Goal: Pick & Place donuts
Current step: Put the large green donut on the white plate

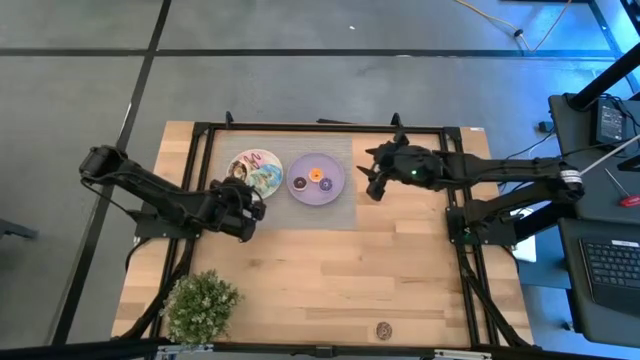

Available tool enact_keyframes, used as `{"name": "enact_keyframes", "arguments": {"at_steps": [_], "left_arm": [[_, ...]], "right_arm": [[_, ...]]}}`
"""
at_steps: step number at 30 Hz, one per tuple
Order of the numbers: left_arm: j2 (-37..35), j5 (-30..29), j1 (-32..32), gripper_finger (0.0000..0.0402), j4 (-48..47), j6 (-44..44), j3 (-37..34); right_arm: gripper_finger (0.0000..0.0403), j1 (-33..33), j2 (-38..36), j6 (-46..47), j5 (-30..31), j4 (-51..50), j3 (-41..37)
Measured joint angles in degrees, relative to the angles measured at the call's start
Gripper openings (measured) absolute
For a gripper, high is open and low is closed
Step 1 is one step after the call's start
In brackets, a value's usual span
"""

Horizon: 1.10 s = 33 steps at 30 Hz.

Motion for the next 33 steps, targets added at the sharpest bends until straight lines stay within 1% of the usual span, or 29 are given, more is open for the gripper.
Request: {"name": "enact_keyframes", "arguments": {"at_steps": [7, 13, 19, 28, 33], "left_arm": [[0.0, 0.45, 0.64, 0.0015, 0.19, -2.68, -4.09], [0.0, 3.37, 0.64, 0.0015, 0.78, -3.02, -6.64], [0.02, 3.01, 0.65, 0.0015, 0.82, -3.68, -7.47], [0.02, 2.98, 0.64, 0.0045, 0.84, -0.8, -7.47], [0.02, 2.99, 0.64, 0.0054, 0.83, -0.72, -7.47]], "right_arm": [[0.0245, 0.0, 3.06, -0.08, 0.01, 0.01, -0.02], [0.0245, 0.0, 3.31, -0.17, 0.03, 0.07, -0.02], [0.0245, 0.0, 3.31, -0.17, 0.07, 0.07, -0.02], [0.0245, 0.0, 3.31, -0.05, 0.07, 0.07, -0.02], [0.0245, 0.0, 3.31, -0.02, 0.07, 0.07, -0.02]]}}
